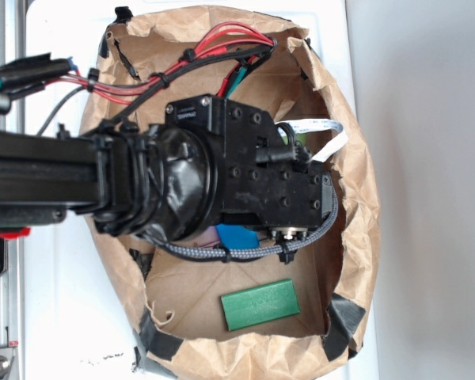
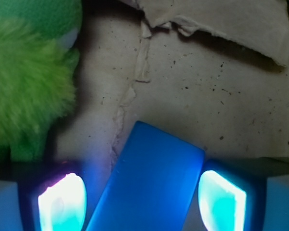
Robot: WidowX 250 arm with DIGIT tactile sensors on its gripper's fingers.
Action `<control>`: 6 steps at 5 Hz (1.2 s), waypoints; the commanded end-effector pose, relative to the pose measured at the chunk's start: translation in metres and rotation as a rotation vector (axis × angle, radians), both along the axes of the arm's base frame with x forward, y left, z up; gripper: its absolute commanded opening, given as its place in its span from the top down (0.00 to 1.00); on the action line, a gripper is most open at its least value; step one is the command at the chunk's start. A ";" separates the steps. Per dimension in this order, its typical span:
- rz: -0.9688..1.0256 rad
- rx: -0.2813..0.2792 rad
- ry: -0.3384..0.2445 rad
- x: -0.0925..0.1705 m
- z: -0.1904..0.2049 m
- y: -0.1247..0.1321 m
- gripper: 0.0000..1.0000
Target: Grab the blue block.
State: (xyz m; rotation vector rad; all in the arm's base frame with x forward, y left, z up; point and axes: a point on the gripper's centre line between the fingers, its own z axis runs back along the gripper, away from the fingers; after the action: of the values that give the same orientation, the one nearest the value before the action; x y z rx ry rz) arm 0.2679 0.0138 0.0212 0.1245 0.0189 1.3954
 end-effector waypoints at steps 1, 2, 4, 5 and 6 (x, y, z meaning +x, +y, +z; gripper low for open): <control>-0.003 0.014 -0.045 -0.006 0.011 0.007 1.00; -0.006 0.027 -0.055 -0.005 0.011 0.007 1.00; -0.154 0.042 -0.106 0.003 0.016 0.006 1.00; -0.403 0.036 -0.159 0.006 0.031 -0.002 1.00; -0.615 -0.025 -0.175 0.009 0.050 -0.004 1.00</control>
State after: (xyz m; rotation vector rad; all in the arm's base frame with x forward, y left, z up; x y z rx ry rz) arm 0.2689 -0.0033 0.0463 0.0197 -0.0529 0.7842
